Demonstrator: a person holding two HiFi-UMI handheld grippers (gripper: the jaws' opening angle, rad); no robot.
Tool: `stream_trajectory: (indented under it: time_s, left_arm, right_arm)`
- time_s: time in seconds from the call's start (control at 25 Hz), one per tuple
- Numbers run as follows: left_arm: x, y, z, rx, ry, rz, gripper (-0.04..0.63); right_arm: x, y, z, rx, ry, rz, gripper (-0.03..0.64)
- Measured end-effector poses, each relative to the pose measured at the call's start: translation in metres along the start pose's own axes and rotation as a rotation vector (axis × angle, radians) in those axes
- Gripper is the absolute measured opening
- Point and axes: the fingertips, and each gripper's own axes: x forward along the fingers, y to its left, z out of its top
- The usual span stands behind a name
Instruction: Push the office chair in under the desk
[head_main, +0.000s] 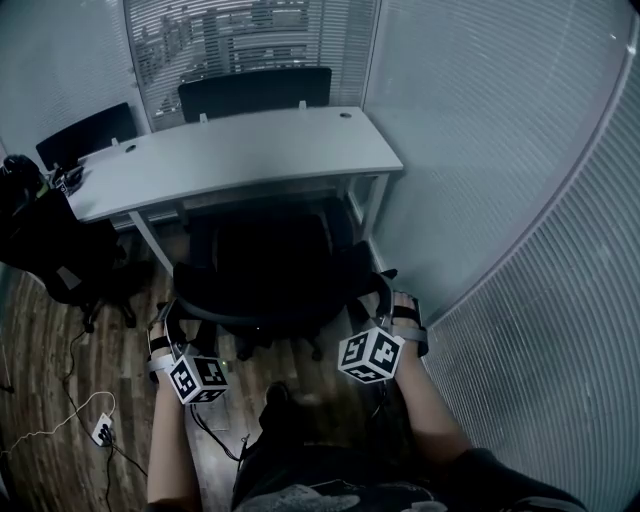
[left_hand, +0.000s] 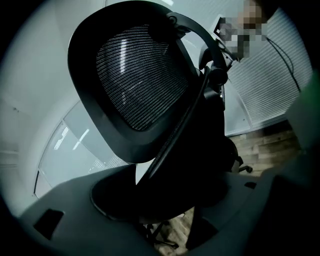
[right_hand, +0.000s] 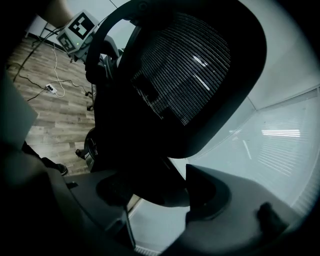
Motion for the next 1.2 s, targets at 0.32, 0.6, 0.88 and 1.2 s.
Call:
stream_trajectory:
  time_s: [0.32, 0.6, 0.88, 1.2]
  left_arm:
    - [0.069, 0.026, -0.005, 0.011, -0.003, 0.009, 0.307]
    - [0.130, 0.055, -0.015, 0.008, -0.006, 0.000, 0.307]
    - [0.195, 0.079, -0.023, 0.014, -0.015, -0.011, 0.307]
    - [0.246, 0.106, -0.029, 0.027, -0.007, -0.010, 0.302]
  right_arm:
    - [0.069, -0.017, 0.019, 0.007, 0.014, 0.002, 0.304]
    - [0.130, -0.031, 0.044, 0.014, 0.039, 0.006, 0.304]
    - [0.195, -0.043, 0.064, 0.018, 0.063, 0.006, 0.304]
    - [0.246, -0.058, 0.086, 0.018, 0.082, -0.015, 0.304]
